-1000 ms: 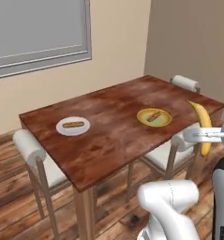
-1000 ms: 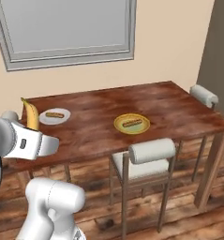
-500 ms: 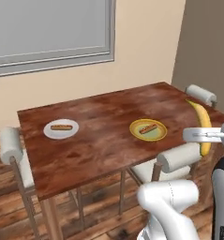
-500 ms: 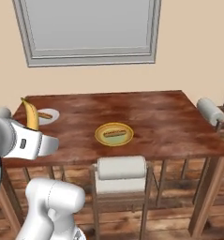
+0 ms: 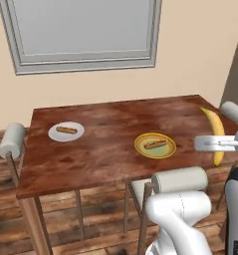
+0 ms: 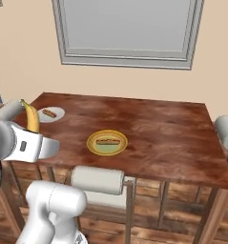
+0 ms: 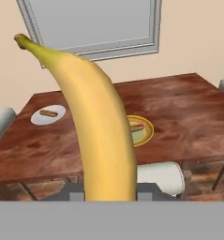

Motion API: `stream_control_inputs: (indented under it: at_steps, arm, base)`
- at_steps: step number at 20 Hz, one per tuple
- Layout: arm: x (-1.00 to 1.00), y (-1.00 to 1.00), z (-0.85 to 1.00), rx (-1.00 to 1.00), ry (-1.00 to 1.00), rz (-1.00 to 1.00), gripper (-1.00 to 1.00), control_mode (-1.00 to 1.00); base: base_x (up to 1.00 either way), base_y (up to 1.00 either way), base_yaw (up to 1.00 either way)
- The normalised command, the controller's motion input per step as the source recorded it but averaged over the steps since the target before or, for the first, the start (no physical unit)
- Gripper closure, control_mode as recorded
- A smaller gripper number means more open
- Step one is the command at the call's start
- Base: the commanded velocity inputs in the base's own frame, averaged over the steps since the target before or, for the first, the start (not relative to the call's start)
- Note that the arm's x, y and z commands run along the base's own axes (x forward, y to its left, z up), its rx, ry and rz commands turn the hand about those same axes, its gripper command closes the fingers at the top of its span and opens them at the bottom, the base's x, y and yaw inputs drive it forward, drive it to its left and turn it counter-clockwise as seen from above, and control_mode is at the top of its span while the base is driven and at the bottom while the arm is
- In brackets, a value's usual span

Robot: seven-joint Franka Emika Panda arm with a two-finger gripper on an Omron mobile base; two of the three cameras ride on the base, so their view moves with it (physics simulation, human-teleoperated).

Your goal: Pick up the banana and tangerine from the fridge and place one fruit on each plate on the dining counter.

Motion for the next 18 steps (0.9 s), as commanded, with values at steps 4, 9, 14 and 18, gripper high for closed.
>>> stream_control_inputs:
  at_steps: [4,9,14,18]
  arm:
    - [0.00,0.00,0.00,0.00,0.00,0.00,1.00,1.00]
    - [0.00,0.00,0.00,0.00,0.00,0.00,1.00,1.00]
    - [0.00,0.00,0.00,0.00,0.00,0.00,1.00,1.00]
    - [0.50,-0.02,-0.02,0.01,0.07,0.04,1.00,-1.00]
  base:
    - [0.45,-0.62,0.44]
    - [0.75,-0.34,0.33]
    - [0.96,-0.03,0.15]
    - [0.50,0.00,0.03]
